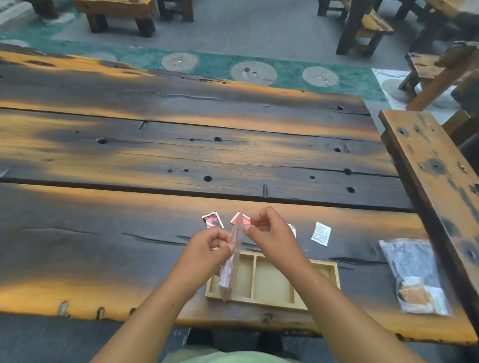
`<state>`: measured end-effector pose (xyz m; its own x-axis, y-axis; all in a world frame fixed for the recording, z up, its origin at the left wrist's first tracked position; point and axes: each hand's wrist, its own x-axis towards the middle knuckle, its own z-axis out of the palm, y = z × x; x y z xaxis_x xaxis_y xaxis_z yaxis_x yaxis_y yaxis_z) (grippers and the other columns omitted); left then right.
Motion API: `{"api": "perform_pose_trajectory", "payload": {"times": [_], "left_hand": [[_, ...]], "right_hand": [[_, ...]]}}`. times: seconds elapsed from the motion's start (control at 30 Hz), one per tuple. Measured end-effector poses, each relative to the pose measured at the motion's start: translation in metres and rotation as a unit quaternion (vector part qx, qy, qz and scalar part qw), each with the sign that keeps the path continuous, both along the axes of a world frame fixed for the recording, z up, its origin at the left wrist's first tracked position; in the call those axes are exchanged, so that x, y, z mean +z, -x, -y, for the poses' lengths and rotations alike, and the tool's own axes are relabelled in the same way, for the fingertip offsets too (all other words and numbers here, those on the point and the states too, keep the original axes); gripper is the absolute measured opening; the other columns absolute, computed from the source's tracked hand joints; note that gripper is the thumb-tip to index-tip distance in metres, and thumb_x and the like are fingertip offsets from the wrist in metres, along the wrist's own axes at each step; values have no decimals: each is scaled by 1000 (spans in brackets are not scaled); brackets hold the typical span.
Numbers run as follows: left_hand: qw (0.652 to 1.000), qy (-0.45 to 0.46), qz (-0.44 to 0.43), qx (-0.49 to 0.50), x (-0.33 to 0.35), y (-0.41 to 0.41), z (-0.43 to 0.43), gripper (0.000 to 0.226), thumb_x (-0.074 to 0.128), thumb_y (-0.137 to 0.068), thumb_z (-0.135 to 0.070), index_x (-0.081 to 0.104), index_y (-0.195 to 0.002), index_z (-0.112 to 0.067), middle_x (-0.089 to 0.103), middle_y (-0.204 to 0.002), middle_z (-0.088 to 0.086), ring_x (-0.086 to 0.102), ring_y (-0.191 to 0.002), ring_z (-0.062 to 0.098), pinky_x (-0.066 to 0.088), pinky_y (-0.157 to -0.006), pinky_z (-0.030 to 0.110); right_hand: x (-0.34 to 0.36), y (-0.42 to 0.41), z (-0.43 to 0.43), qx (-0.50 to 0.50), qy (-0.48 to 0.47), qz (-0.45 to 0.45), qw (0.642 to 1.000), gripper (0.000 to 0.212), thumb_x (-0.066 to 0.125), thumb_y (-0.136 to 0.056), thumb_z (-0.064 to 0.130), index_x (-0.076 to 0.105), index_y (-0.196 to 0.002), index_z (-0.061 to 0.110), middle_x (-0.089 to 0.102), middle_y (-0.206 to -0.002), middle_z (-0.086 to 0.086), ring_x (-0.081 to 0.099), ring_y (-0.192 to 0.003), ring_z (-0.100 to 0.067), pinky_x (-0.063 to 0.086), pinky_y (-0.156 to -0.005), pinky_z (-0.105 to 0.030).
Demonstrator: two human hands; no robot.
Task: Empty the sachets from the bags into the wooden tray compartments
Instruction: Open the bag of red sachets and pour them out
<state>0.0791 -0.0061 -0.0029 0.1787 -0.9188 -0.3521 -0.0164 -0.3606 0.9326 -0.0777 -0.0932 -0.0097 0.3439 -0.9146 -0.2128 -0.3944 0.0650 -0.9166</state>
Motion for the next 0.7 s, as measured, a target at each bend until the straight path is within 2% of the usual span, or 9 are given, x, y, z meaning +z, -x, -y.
{"api": "perform_pose_trajectory", "payload": {"times": [0.03, 0.1, 0.2, 0.27, 0.33, 0.43, 0.57, 0.7], "left_hand": [[1000, -1, -11, 22, -1, 2, -1, 12, 63, -92, -5, 66, -85, -15, 62, -67, -1, 58, -61, 14, 46, -52, 28], [999, -4, -24, 47, 0, 10, -4, 14, 62, -92, -4, 65, -87, -17, 62, -65, -6, 58, -60, 11, 46, -52, 27], [998, -6, -42, 38, -1, 22, -8, 13, 58, -94, -3, 62, -97, -15, 67, -67, -6, 61, -58, 7, 45, -49, 22], [998, -7, -52, 21, -3, 25, -11, 16, 59, -93, -3, 59, -103, -16, 72, -78, -2, 64, -62, 7, 45, -51, 21], [998, -11, -64, -3, -7, 25, -15, 25, 64, -91, -5, 58, -109, -20, 74, -91, -3, 67, -70, 7, 47, -55, 21], [995, -14, -93, -31, -10, 22, -18, 34, 69, -87, -3, 58, -114, -21, 73, -99, 1, 72, -80, 16, 52, -61, 27], [992, -17, -120, -34, -14, 22, -18, 43, 74, -75, -12, 58, -114, -19, 71, -89, 2, 72, -79, 25, 54, -62, 35], [988, -11, -137, -65, -19, 22, -20, 56, 79, -71, -23, 57, -123, -21, 69, -105, 8, 69, -83, 27, 56, -71, 41]], "right_hand": [[1, 0, -3, 7, -12, -6, 1000, 17, 68, -89, 27, 57, -83, 16, 68, -83, 6, 63, -74, -8, 52, -75, -30], [3, -1, -11, 48, -86, 5, 995, 24, 63, -94, 25, 56, -74, 13, 66, -69, 1, 61, -60, -12, 51, -65, -34], [0, -3, -24, 126, -128, -18, 984, 29, 60, -95, 33, 60, -73, 14, 65, -62, 2, 60, -54, -12, 47, -55, -27], [-3, -4, -30, 128, -124, -30, 984, 34, 60, -93, 39, 62, -76, 9, 64, -59, 4, 59, -53, -11, 45, -52, -25], [-5, -3, -31, 113, -126, -32, 985, 39, 61, -94, 37, 62, -81, 0, 63, -59, 4, 58, -52, -10, 43, -50, -21], [-2, 0, -33, 117, -125, -49, 984, 35, 61, -91, 31, 61, -83, -3, 63, -61, -1, 59, -51, -10, 44, -50, -20], [1, 3, -33, 128, -107, -99, 981, 28, 57, -82, 30, 62, -80, 2, 69, -64, -5, 66, -55, -12, 53, -59, -33], [2, 7, -33, 130, -84, -130, 979, 28, 58, -84, 37, 64, -74, 11, 71, -64, -4, 66, -54, -12, 56, -65, -37]]}}
